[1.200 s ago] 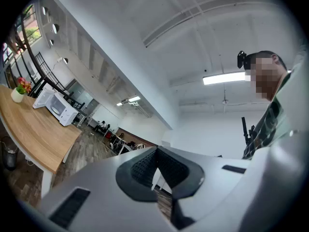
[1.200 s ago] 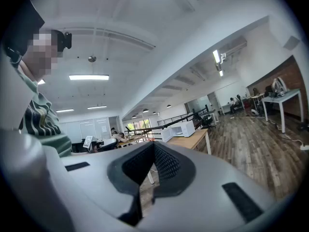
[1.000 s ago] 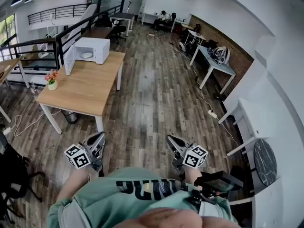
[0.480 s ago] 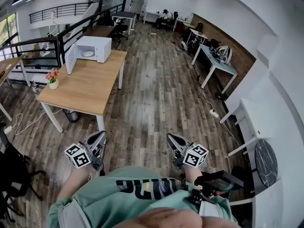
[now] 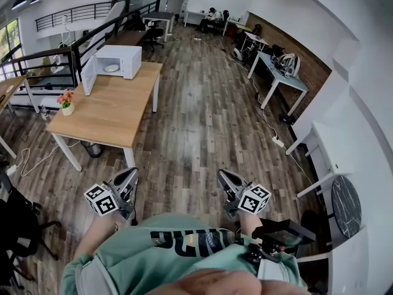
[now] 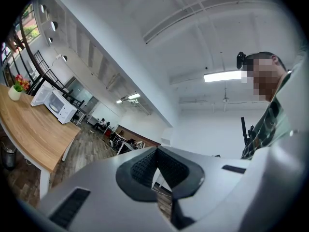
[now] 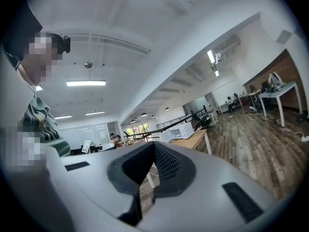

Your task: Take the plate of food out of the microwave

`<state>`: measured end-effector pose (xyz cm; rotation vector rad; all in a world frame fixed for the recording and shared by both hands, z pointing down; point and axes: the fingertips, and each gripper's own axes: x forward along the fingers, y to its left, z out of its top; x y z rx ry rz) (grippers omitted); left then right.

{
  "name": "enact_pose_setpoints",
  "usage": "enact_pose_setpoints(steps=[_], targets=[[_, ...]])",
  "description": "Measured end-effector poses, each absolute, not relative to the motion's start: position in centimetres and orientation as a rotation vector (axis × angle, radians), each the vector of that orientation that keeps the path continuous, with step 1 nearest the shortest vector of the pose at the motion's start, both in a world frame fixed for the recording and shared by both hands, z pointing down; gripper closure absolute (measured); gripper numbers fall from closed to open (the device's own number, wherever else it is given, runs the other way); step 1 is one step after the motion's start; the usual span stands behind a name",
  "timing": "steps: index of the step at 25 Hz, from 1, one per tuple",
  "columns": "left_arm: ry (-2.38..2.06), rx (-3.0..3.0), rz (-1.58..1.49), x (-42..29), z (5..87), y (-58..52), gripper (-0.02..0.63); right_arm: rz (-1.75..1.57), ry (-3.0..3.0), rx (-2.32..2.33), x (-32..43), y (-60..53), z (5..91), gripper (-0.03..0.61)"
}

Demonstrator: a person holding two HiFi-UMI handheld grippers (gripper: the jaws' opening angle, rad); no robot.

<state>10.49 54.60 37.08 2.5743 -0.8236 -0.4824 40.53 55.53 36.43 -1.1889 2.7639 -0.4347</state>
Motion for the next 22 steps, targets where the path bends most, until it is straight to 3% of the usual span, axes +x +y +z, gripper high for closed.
enact_pose_setpoints(steps=[22], targets=[[-0.801, 2.650, -0.459, 24.5, 34.4, 52.4, 0.620, -0.408, 2.724, -1.169, 54.2, 55.6, 35.8, 0.572]])
